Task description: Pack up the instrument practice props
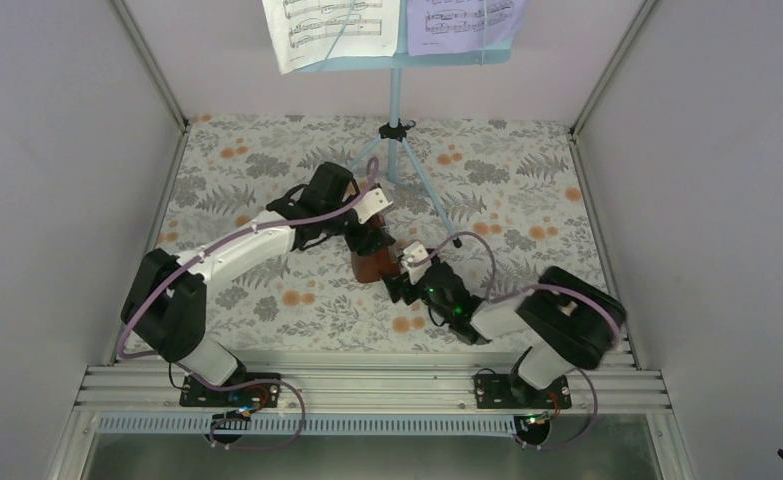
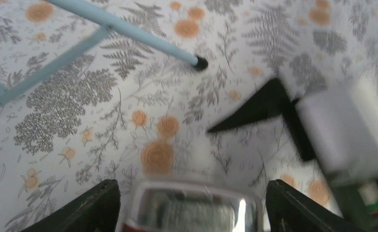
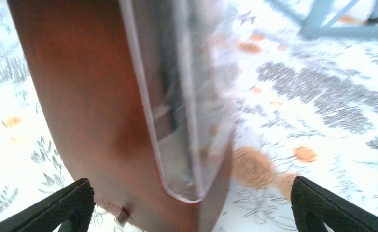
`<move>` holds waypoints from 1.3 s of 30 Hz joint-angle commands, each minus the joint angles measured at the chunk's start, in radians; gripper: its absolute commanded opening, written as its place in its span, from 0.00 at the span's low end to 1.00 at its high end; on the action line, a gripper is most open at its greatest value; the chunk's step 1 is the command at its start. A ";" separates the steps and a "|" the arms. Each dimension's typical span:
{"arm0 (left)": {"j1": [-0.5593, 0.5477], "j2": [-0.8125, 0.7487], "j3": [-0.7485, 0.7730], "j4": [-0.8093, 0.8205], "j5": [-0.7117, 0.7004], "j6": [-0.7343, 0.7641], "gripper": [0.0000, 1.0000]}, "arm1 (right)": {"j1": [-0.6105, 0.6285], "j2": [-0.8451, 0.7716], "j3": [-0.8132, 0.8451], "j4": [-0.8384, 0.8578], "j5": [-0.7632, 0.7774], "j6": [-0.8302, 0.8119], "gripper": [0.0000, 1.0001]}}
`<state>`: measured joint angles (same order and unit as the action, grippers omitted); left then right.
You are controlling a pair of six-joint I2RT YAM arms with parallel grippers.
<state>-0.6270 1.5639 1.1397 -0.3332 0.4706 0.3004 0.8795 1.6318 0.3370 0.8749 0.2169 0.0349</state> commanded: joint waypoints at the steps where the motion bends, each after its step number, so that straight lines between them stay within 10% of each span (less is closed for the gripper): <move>1: -0.009 -0.080 -0.041 -0.037 -0.079 -0.032 0.83 | -0.047 -0.213 -0.090 0.000 0.031 0.111 0.98; 9: -0.004 -0.367 -0.055 0.086 -0.259 -0.127 0.96 | -0.174 -0.414 -0.047 -0.305 0.005 0.268 1.00; 15: 0.015 -0.473 -0.037 0.087 -0.585 -0.181 0.99 | -0.201 -0.306 0.109 -0.490 0.031 0.369 0.76; 24: 0.018 -0.544 -0.133 0.096 -0.694 -0.194 0.99 | -0.104 -0.091 0.248 -0.535 -0.011 0.278 0.58; 34: 0.018 -0.529 -0.120 0.125 -0.714 -0.188 1.00 | 0.117 -0.207 0.183 -0.417 -0.119 0.244 0.63; 39: 0.019 -0.531 -0.135 0.156 -0.737 -0.186 1.00 | 0.039 -0.330 0.080 -0.309 -0.213 0.200 0.88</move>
<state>-0.6125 1.0351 1.0088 -0.2245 -0.2344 0.1154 0.9783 1.3670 0.4747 0.4580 0.0925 0.2775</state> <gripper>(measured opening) 0.998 0.799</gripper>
